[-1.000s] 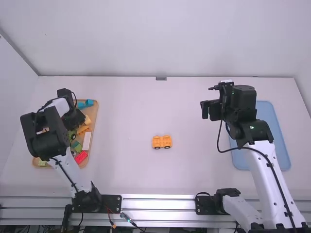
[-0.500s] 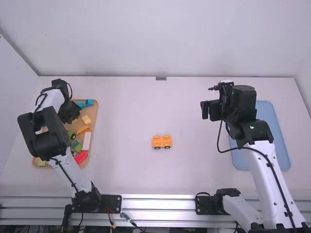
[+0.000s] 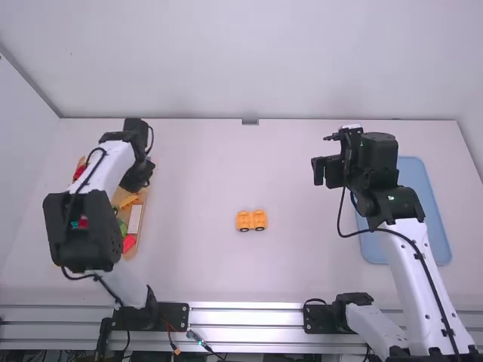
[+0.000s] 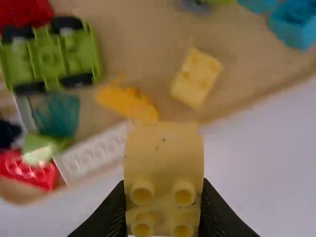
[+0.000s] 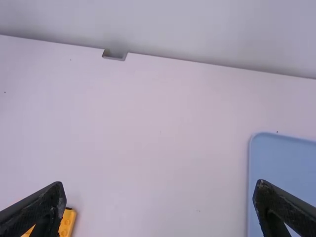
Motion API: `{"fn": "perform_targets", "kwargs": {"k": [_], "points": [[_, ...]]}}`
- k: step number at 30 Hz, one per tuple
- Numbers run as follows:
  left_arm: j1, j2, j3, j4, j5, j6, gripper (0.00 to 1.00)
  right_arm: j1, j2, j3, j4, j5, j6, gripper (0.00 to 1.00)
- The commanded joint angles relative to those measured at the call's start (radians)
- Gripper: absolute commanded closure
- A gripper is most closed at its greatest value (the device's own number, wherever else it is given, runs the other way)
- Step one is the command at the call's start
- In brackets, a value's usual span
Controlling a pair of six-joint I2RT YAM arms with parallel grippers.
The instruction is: Assemble lego blocks to make yellow taxi
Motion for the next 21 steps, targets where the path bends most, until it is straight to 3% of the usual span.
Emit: {"fn": "perform_targets", "kwargs": {"k": [1, 7, 13, 21], "points": [[-0.089, -0.069, -0.066, -0.018, -0.02, -0.264, 0.98, 0.005, 0.003, 0.032, -0.004, 0.001, -0.002, 0.01], [-0.308, -0.109, -0.182, -0.008, 0.167, -0.584, 0.98, 0.005, 0.003, 0.032, -0.01, 0.0, -0.002, 0.01], [-0.435, -0.101, -0.286, 0.191, 0.196, -0.613, 0.98, 0.005, 0.005, 0.032, -0.013, -0.003, -0.002, 0.01], [-0.561, -0.068, -0.347, 0.266, 0.19, -0.877, 0.98, 0.005, 0.046, 0.032, -0.005, -0.003, -0.002, 0.01]]}}
